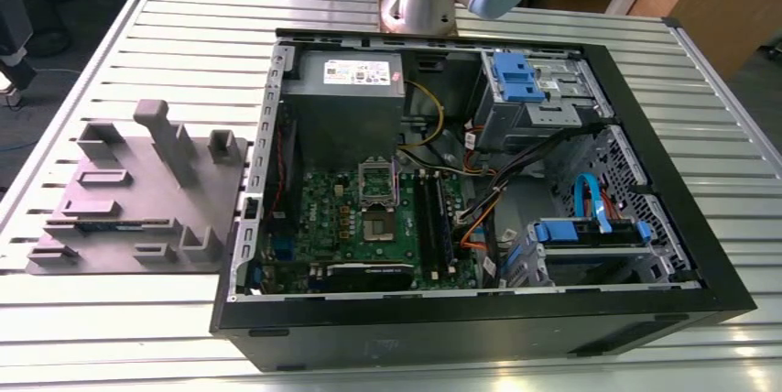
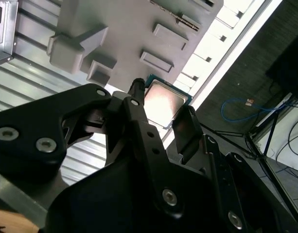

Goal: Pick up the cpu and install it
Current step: 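Pick up the cpu and move it towards the insertion slot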

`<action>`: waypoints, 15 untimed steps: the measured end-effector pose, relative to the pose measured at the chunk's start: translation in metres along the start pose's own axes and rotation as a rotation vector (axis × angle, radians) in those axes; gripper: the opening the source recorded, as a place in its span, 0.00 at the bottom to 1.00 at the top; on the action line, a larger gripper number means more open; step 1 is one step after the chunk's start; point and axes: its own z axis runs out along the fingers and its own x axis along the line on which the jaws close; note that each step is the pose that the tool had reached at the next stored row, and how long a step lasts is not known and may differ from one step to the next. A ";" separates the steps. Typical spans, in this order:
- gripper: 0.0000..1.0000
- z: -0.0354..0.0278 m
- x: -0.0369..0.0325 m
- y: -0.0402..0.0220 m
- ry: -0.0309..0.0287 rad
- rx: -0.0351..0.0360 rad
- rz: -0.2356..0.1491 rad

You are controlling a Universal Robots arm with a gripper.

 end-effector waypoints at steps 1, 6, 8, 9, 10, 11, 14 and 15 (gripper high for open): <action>0.48 0.0002 -0.0011 0.0000 -0.0002 -0.0001 0.000; 0.48 0.0006 -0.0118 0.0005 -0.0002 -0.0002 0.000; 0.48 0.0008 -0.0170 0.0006 -0.0002 -0.0001 0.000; 0.48 0.0008 -0.0196 0.0007 -0.0002 -0.0001 0.000; 0.48 0.0010 -0.0224 0.0008 -0.0003 -0.0002 0.000; 0.48 0.0011 -0.0251 0.0009 -0.0003 -0.0002 0.000; 0.48 0.0013 -0.0338 0.0012 -0.0002 0.0000 0.000; 0.48 0.0015 -0.0369 0.0013 -0.0003 -0.0001 0.000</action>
